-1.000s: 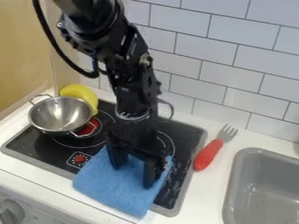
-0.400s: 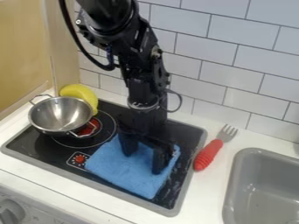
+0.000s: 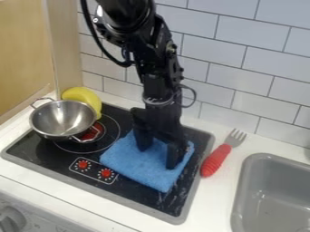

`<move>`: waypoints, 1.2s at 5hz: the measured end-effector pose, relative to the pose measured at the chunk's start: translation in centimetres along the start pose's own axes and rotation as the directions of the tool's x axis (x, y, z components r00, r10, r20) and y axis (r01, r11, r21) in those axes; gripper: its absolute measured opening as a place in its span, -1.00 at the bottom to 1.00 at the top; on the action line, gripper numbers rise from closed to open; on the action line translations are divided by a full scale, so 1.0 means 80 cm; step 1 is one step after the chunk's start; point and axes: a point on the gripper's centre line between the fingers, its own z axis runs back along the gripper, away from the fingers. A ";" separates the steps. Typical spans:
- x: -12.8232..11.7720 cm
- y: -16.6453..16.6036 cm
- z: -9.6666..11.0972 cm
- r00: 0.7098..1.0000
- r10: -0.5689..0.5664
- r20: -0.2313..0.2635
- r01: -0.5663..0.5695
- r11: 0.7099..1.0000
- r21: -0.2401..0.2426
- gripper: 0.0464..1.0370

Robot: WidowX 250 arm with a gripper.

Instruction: Moved the blue cloth to the upper part of the stove

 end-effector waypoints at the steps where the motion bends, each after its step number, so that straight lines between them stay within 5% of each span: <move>1: 0.015 0.006 -0.001 1.000 0.012 0.006 -0.012 1.000 0.020 0.92; 6: 0.085 0.008 -0.010 1.000 -0.029 0.011 0.029 1.000 -0.006 0.92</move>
